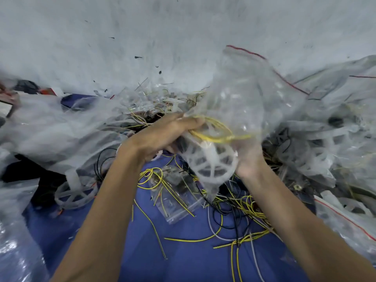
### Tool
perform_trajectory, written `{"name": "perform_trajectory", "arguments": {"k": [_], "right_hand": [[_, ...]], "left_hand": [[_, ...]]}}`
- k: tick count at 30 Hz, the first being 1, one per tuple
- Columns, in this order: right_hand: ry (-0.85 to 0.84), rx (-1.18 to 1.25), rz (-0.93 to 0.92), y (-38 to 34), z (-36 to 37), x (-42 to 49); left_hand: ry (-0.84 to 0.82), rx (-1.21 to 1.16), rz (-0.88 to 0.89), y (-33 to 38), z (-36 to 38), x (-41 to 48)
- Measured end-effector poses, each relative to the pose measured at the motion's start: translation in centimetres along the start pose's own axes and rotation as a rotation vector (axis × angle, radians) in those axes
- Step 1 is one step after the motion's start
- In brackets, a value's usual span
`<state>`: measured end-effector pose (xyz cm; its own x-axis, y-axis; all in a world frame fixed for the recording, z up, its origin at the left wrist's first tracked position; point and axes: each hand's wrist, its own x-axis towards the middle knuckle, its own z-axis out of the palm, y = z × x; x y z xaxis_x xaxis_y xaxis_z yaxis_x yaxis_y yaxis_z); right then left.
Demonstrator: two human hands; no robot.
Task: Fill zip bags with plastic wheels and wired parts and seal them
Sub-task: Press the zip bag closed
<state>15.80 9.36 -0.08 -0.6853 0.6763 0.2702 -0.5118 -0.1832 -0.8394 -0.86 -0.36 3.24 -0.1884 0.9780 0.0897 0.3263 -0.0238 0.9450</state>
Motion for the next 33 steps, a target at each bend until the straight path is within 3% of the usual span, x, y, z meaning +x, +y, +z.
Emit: {"name": "perform_trajectory", "arguments": {"k": [2,5,6,8,10,14,18,23,33], "right_hand": [[-0.114,0.401,0.255,-0.4,0.0,0.0],[0.098,0.188,0.110,0.1,0.7,0.4],[0.021,0.208,0.145,0.0,0.4,0.9],[0.024,0.106,0.069,0.1,0.2,1.3],[0.054,-0.034,0.069,0.0,0.7,1.7],[0.219,-0.055,0.113,1.0,0.9,0.9],[0.262,-0.101,0.063,2.8,1.3,-0.9],[0.328,-0.001,-0.059,0.4,1.1,-0.7],[0.277,-0.326,-0.107,-1.9,1.0,0.8]], "left_hand": [[0.116,-0.050,-0.050,0.4,-0.1,0.4],[0.157,-0.064,-0.122,0.6,0.0,0.8],[0.143,-0.050,-0.136,0.6,0.1,0.8],[0.116,-0.037,-0.154,0.7,0.3,0.6],[0.014,0.037,-0.169,0.7,-0.1,0.0],[-0.247,0.224,-0.212,0.5,-2.2,-1.8],[-0.002,0.074,-0.001,0.1,-3.6,-1.8],[0.223,-0.034,0.099,-0.1,-3.8,-0.9],[0.281,-0.088,0.074,-0.8,-4.7,-0.9]]}}
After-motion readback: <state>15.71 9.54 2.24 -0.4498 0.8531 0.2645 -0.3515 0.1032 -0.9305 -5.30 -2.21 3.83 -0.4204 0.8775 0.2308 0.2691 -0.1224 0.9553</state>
